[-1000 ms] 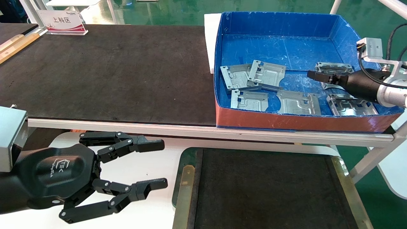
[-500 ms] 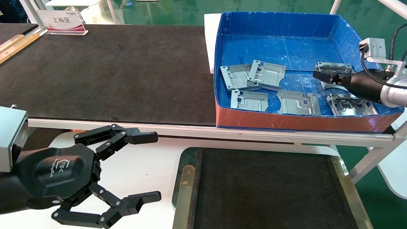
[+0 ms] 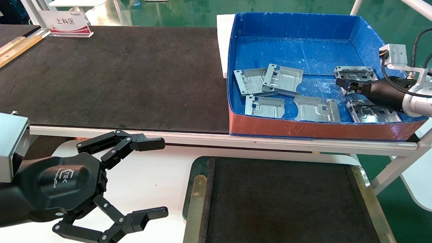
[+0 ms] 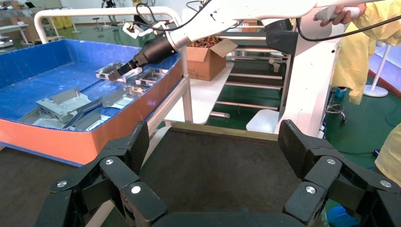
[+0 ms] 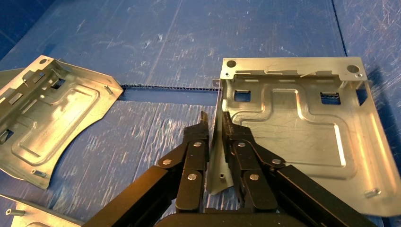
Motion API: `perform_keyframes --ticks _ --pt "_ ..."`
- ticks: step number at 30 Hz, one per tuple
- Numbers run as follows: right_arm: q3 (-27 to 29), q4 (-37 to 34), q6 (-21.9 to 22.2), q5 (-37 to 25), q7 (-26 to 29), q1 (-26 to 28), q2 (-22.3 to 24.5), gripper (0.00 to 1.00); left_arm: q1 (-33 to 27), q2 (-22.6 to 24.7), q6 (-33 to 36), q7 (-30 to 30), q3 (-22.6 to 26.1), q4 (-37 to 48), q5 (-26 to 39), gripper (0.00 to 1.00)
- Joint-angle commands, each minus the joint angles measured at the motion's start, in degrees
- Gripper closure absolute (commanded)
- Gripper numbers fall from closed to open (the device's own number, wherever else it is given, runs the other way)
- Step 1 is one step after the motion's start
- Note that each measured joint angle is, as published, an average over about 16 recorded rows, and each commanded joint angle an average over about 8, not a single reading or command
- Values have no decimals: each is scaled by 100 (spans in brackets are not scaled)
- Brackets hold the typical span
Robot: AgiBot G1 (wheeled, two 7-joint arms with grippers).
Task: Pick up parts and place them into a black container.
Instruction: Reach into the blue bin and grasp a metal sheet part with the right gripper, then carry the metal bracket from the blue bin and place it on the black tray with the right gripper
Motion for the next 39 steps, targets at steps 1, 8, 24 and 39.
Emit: perform_keyframes --ticks 1,8,24,39 --pt "2 3 -1 3 -2 -4 -1 100 0 0 0 0 0 0 0 0" --pt "3 29 -29 4 -20 25 4 100 0 0 0 0 0 0 0 0" --pt "71 424 -815 109 -758 274 327 100 0 0 0 0 0 0 0 0" --pt "277 709 -3281 494 -1631 634 1039 100 0 0 0 0 1 0 0 0"
